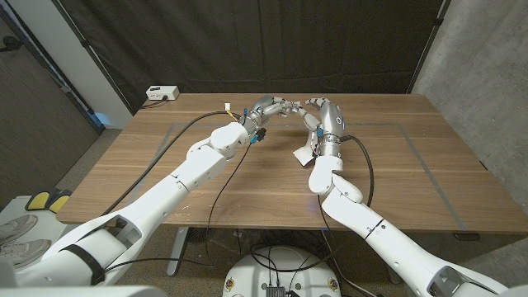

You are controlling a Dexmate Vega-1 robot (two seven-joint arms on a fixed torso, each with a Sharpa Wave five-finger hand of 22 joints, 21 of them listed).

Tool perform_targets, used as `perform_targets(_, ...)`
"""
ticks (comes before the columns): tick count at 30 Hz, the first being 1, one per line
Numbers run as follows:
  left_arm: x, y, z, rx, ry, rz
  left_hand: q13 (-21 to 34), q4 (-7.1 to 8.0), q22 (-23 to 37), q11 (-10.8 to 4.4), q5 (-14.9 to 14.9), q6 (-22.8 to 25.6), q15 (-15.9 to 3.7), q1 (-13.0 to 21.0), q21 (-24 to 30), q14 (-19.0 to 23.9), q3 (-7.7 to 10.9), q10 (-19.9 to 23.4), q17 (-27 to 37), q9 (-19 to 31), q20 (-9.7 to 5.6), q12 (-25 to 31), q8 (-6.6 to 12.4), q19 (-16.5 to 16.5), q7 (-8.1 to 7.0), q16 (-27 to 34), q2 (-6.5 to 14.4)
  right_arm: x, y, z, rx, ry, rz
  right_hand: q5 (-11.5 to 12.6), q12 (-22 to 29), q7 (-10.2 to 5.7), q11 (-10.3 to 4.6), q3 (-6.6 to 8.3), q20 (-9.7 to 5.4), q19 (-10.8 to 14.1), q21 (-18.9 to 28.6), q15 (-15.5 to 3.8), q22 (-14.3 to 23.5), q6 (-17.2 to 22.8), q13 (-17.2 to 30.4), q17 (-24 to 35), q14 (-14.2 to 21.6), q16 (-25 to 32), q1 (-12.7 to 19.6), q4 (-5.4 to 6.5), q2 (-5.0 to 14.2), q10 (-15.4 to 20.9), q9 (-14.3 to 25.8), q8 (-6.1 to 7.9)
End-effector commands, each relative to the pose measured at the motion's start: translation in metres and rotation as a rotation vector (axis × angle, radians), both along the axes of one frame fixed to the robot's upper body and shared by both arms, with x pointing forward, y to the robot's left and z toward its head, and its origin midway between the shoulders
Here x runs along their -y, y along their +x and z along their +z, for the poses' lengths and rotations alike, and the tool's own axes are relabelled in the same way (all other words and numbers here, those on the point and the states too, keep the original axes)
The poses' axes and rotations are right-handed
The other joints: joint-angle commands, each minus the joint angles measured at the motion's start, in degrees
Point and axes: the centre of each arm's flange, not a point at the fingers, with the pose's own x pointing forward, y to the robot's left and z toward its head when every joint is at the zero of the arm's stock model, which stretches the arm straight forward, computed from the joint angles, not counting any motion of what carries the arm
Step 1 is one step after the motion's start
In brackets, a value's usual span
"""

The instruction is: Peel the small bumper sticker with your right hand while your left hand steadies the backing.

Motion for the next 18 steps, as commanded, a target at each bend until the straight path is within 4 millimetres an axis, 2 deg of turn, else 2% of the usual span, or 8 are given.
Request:
perform_targets(1, -0.0006, 0.0002, 0.0002, 0.003, -0.003, -0.001, 0.2, -5.51, 0.0, -2.11, 0.4, -0.2, -3.93, -0.1, 0.3, 0.3, 6.55, 2.2, 0.1, 0.0, -0.18, 0.1, 0.65, 0.1, -0.05, -0.1, 0.5, -0.0082, 0.0027, 0.0015, 0.047, -0.003, -0.081, 0.6, 0.8, -0.15, -0.46, 0.32, -0.30, 1.1, 0.0, -6.64, 0.1, 1.4, -0.2, 0.0, 1.2, 0.5, 1.9, -0.89, 0.53, 1.3, 0.2, 0.44)
perform_targets(2, -0.0007, 0.0003, 0.0005, 0.003, -0.004, -0.001, 0.3, -5.51, 0.0, -2.20, 0.4, -0.2, -3.90, -0.1, 0.3, 0.3, 6.56, 2.2, 0.1, 0.0, -0.19, 0.1, 0.67, 0.1, -0.07, -0.1, 0.5, -0.0083, 0.0028, 0.0015, 0.046, -0.002, -0.083, 0.8, 1.2, -0.33, -0.64, 0.60, 0.01, 1.6, 0.1, -6.78, 0.1, 2.9, -0.5, -0.1, 2.0, 0.6, 2.8, -1.21, 1.11, 2.5, 0.1, 0.89)
perform_targets(6, -0.0004, 0.0009, 0.0014, 0.006, -0.001, -0.003, 0.0, -5.52, 0.0, -2.37, 0.4, -0.3, -3.89, -0.2, 0.3, 0.3, 6.62, 2.3, 0.2, -0.1, -0.18, 0.0, 0.76, 0.1, -0.14, -0.1, 0.5, -0.0086, 0.0035, 0.0021, 0.032, -0.007, -0.093, 1.1, 1.8, -0.57, -1.32, 0.71, -0.55, 1.8, 0.0, -7.18, 0.1, 4.7, -1.0, -0.2, 3.1, 0.8, 3.9, -1.69, 1.56, 4.3, -0.1, 1.30)
perform_targets(12, -0.0006, 0.0013, 0.0024, 0.008, -0.004, 0.000, 0.0, -5.49, 0.0, -2.32, 0.4, -0.4, -3.96, -0.3, 0.3, 0.3, 6.68, 2.3, 0.3, -0.2, -0.17, 0.0, 0.86, 0.1, -0.13, -0.2, 0.5, -0.0087, 0.0048, 0.0036, 0.014, -0.028, -0.086, 1.4, 2.5, -0.54, -1.85, 0.43, -0.16, 2.3, -0.1, -7.11, 0.1, 7.6, -1.9, -0.2, 4.7, 0.8, 4.3, -1.76, 1.85, 6.4, -0.5, 1.89)
perform_targets(14, -0.0013, 0.0010, 0.0023, 0.009, -0.005, 0.004, 0.2, -5.52, 0.0, -2.35, 0.5, -0.4, -3.89, -0.3, 0.3, 0.4, 6.72, 2.2, 0.3, -0.2, -0.17, 0.1, 0.91, 0.1, -0.15, -0.2, 0.5, -0.0073, 0.0054, 0.0044, 0.018, -0.042, -0.059, 1.7, 3.2, -0.27, -2.12, 0.56, 0.27, 3.0, 0.0, -7.35, 0.1, 10.8, -2.4, -0.5, 6.3, 0.8, 4.9, -1.93, 2.37, 8.1, -0.9, 2.75)
perform_targets(17, -0.0020, 0.0008, 0.0021, 0.008, -0.007, 0.007, 0.2, -5.54, 0.0, -2.38, 0.4, -0.4, -3.90, -0.3, 0.3, 0.5, 6.77, 2.2, 0.3, -0.3, -0.13, 0.1, 0.99, 0.1, -0.16, -0.2, 0.5, -0.0072, 0.0067, 0.0053, 0.041, -0.059, -0.026, 2.8, 4.7, -1.04, -3.44, 2.24, -0.02, 4.3, 0.3, -8.14, 0.1, 15.4, -4.0, -1.2, 9.1, 0.4, 8.5, -3.48, 4.26, 13.0, -2.0, 3.54)
perform_targets(18, -0.0020, 0.0008, 0.0021, 0.008, -0.007, 0.007, -0.2, -5.54, 0.0, -2.34, 0.4, -0.5, -3.82, -0.3, 0.4, 0.5, 6.78, 2.3, 0.3, -0.3, -0.12, -0.1, 1.02, 0.2, -0.17, -0.2, 0.5, -0.0072, 0.0067, 0.0053, 0.043, -0.059, -0.024, 3.0, 4.9, -1.11, -3.55, 2.56, -0.16, 4.5, 0.3, -8.58, 0.0, 16.0, -4.3, -1.2, 9.4, 0.2, 9.0, -3.72, 4.61, 13.6, -2.2, 3.64)
